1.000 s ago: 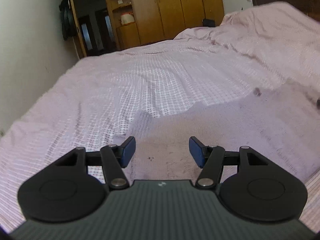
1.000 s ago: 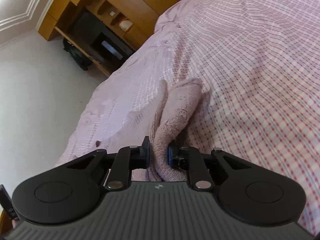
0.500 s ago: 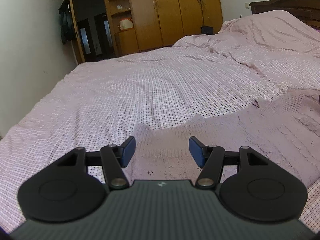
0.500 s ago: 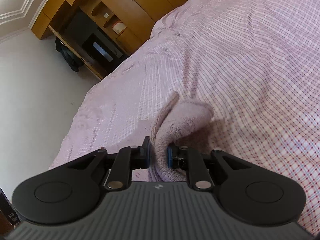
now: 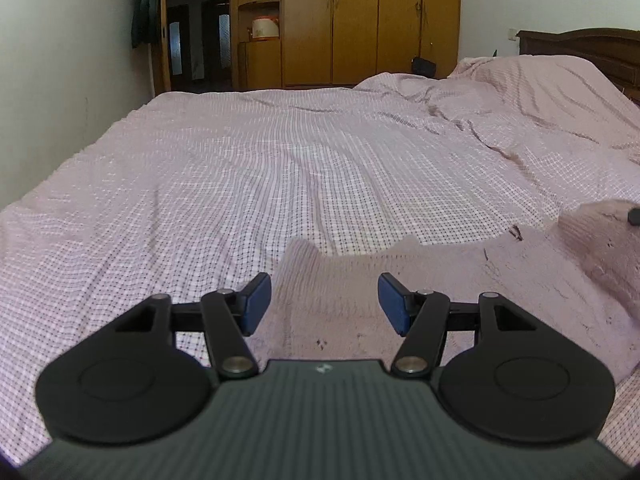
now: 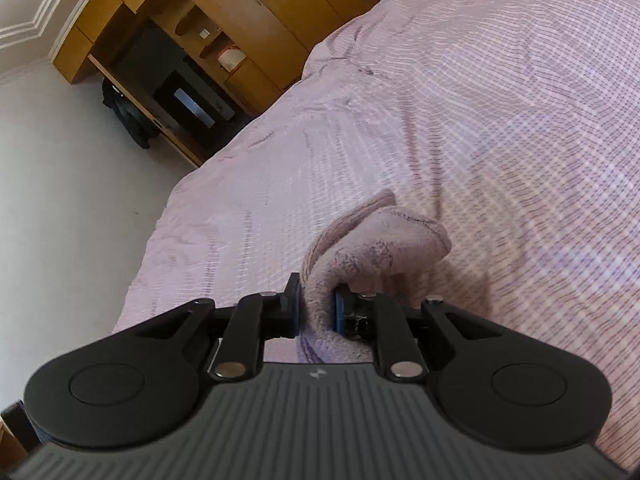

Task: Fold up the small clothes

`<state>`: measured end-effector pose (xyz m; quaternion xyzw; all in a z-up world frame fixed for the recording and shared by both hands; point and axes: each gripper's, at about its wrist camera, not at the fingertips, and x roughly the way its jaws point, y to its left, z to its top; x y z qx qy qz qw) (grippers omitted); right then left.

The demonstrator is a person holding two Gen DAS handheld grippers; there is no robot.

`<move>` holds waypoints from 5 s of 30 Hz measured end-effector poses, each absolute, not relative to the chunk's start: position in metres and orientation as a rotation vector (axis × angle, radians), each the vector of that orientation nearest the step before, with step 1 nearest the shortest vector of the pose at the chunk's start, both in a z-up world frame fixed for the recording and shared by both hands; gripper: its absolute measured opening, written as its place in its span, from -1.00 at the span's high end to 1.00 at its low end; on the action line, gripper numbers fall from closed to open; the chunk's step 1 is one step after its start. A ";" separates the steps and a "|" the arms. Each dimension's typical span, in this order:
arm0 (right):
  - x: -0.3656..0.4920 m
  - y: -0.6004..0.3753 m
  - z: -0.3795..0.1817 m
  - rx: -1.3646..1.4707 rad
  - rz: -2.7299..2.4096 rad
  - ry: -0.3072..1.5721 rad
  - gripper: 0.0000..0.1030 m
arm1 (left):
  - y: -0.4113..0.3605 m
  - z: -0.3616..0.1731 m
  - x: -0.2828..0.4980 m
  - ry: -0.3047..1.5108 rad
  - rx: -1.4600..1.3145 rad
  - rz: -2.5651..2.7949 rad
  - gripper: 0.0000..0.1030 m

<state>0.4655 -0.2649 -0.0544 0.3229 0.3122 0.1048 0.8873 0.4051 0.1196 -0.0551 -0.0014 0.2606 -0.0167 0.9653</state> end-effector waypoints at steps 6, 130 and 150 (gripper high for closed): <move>0.459 -0.230 -0.046 0.688 0.206 0.620 0.68 | 0.127 -0.054 0.401 0.524 -0.021 -0.037 -0.18; 0.390 0.157 -0.047 -0.465 0.608 0.359 0.74 | 0.235 -0.108 0.342 0.604 -0.252 -0.033 -0.18; 0.388 0.138 -0.084 -0.435 0.636 0.331 0.69 | 0.270 -0.110 0.372 0.716 -0.846 -0.226 -0.80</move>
